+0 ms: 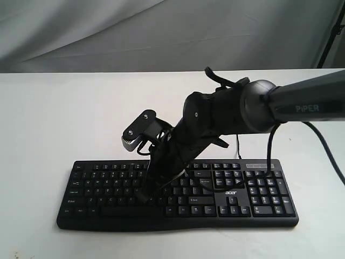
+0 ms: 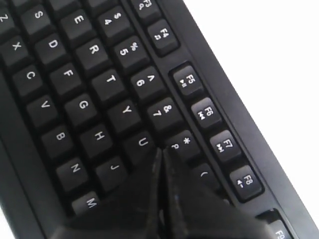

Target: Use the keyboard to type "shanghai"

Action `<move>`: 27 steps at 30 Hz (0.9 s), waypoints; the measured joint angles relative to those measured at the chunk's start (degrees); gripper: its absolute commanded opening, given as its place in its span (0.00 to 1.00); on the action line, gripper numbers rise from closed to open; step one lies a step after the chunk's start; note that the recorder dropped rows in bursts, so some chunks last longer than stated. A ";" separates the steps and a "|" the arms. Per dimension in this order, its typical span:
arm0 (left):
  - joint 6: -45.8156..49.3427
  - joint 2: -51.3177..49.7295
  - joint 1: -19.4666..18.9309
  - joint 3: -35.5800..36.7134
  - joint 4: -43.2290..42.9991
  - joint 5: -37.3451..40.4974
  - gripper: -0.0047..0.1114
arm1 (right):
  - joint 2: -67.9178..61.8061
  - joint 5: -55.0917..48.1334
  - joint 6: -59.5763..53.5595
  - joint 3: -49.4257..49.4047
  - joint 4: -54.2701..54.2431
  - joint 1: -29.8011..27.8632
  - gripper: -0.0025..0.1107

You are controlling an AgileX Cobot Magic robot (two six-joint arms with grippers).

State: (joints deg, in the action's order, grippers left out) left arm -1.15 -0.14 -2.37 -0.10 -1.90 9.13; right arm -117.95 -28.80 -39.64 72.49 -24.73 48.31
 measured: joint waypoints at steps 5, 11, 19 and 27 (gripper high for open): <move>0.00 0.00 0.00 0.00 0.00 0.00 0.04 | -0.41 0.23 0.00 0.00 -0.55 0.00 0.02; 0.00 0.00 0.00 0.00 0.00 0.00 0.04 | 2.40 -0.71 1.36 0.00 1.62 0.00 0.02; 0.00 0.00 0.00 0.00 0.00 0.00 0.04 | 13.91 -3.83 6.78 -0.10 9.26 0.00 0.02; 0.00 0.00 0.00 0.00 0.00 0.00 0.04 | 31.31 1.84 9.78 -0.09 11.53 0.00 0.02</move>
State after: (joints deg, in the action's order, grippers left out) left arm -1.15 -0.14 -2.37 -0.10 -1.90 9.13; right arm -86.64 -26.96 -29.86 72.40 -13.20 48.31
